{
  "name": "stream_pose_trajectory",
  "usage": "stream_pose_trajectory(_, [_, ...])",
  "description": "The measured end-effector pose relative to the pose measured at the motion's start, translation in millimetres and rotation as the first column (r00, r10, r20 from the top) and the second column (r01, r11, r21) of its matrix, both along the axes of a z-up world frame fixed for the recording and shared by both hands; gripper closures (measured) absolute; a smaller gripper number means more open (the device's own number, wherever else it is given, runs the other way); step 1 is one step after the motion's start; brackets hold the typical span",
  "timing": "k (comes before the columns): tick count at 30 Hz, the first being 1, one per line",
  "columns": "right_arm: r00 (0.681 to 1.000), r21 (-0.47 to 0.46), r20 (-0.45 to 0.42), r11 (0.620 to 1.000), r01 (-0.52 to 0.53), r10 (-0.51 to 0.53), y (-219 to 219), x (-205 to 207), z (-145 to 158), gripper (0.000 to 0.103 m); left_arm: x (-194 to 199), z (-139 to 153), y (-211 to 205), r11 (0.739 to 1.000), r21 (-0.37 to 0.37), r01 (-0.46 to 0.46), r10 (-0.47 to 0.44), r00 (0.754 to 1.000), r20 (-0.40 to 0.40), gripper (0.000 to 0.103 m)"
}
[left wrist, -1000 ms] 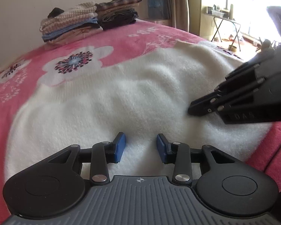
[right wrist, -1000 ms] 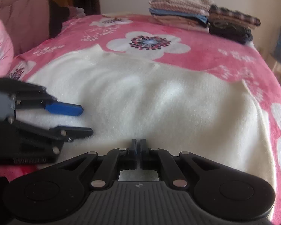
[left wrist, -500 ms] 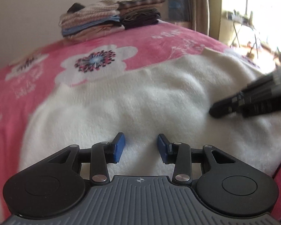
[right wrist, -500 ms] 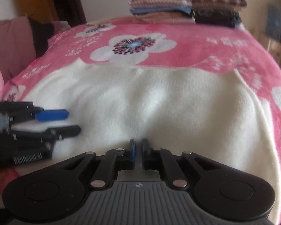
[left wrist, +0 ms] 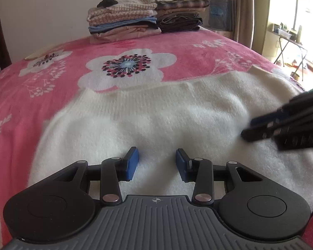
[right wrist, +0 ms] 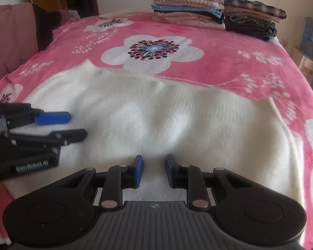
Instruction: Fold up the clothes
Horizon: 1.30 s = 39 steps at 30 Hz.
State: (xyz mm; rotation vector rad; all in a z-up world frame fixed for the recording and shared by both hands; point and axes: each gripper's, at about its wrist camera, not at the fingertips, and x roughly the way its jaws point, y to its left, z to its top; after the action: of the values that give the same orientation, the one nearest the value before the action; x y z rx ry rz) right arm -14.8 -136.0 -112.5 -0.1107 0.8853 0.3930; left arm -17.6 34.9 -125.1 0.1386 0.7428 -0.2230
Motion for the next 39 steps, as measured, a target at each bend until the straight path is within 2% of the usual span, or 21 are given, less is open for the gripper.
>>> stream_pose_trajectory(2, [1.000,0.020,0.008,1.000,0.015,-0.015,-2,2,10,0.078,0,0,1,1.000,-0.005,-0.003,0.003,1.000,-0.003,0.063])
stream_pose_trajectory(4, [0.998,0.024,0.061,0.999,0.032,-0.033,-5,3,21,0.078,0,1,0,1.000,-0.006,-0.005,0.005,1.000,-0.004,0.063])
stream_pose_trajectory(6, [0.995,0.031,0.068,0.997,0.066,-0.068,-11,9,22,0.078,-1,1,0,1.000,-0.007,-0.006,0.006,1.000,-0.004,0.063])
stream_pose_trajectory(10, [0.996,0.016,0.016,0.996,0.092,-0.093,-19,19,-12,0.077,0,2,1,1.000,-0.012,-0.008,0.008,1.000,-0.012,0.063])
stream_pose_trajectory(14, [0.996,0.008,-0.010,0.996,0.089,-0.089,-19,20,-1,0.077,0,3,2,1.000,-0.018,-0.010,0.009,1.000,-0.020,0.063])
stream_pose_trajectory(17, [0.990,0.029,0.034,0.991,0.133,-0.134,-26,18,19,0.077,0,3,2,1.000,-0.020,-0.013,0.013,1.000,-0.023,0.063])
stream_pose_trajectory(21, [0.980,-0.012,0.025,0.980,0.199,-0.199,-42,20,15,0.076,0,3,2,1.000,-0.022,-0.018,0.017,1.000,-0.026,0.063])
stream_pose_trajectory(23, [0.985,-0.043,0.006,0.984,0.172,-0.172,-47,20,-6,0.076,0,3,2,1.000,-0.023,-0.019,0.018,0.999,-0.027,0.062])
stream_pose_trajectory(24, [0.986,-0.052,0.002,0.985,0.164,-0.164,-47,21,-5,0.075,0,3,2,1.000,-0.023,-0.020,0.019,0.999,-0.028,0.062])
stream_pose_trajectory(27, [0.989,-0.077,-0.005,0.987,0.145,-0.145,-44,24,1,0.075,0,3,2,0.999,-0.024,-0.022,0.021,0.999,-0.030,0.062])
stream_pose_trajectory(33, [0.972,-0.040,0.056,0.972,0.231,-0.229,-60,12,31,0.075,0,4,1,0.999,-0.025,-0.027,0.026,0.999,-0.033,0.062])
stream_pose_trajectory(39, [0.974,-0.104,0.025,0.968,0.228,-0.227,-76,17,-4,0.075,1,4,2,0.999,-0.025,-0.026,0.025,0.999,-0.036,0.062])
